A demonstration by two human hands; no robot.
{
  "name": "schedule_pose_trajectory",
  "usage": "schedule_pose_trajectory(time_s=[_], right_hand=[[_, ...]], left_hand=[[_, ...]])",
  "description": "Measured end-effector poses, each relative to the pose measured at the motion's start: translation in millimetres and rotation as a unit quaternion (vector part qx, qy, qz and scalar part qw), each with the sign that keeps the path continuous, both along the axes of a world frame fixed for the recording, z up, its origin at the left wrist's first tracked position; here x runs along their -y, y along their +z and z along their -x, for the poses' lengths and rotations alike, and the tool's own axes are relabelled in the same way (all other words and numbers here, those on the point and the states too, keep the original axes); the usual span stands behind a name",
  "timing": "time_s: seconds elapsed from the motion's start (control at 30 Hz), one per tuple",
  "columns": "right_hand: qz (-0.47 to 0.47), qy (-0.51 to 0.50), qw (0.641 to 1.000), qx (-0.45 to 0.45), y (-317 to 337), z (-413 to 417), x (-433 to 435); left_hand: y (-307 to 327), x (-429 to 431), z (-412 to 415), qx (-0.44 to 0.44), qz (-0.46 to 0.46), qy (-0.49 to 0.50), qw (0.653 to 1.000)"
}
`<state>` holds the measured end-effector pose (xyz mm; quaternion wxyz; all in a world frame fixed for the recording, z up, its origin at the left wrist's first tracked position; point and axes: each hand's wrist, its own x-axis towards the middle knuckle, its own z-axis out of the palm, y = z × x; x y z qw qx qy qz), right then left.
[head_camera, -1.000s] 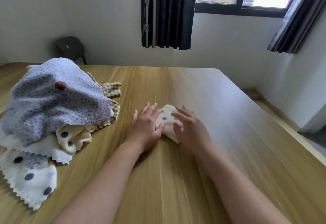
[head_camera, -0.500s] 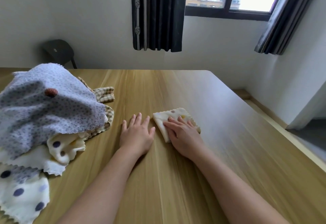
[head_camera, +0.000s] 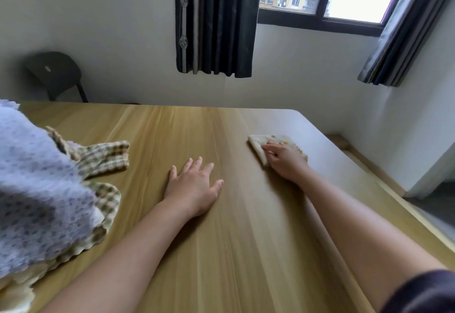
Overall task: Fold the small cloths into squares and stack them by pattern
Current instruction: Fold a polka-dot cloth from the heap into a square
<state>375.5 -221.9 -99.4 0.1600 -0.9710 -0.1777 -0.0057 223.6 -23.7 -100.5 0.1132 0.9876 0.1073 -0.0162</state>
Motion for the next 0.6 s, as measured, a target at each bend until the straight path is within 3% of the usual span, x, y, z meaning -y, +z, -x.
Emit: schedule_pose_trajectory(time_s=[0.27, 0.6], right_hand=[[-0.019, -0.039, 0.999, 0.001, 4.5, -120.1, 14.9], [-0.009, -0.050, 0.998, 0.036, -0.3, -186.8, 25.4]], left_hand=[[-4.5, -6.3, -79.5, 0.022, -0.010, 0.015, 1.000], [-15.6, -5.0, -94.6, 0.033, -0.033, 0.028, 0.998]])
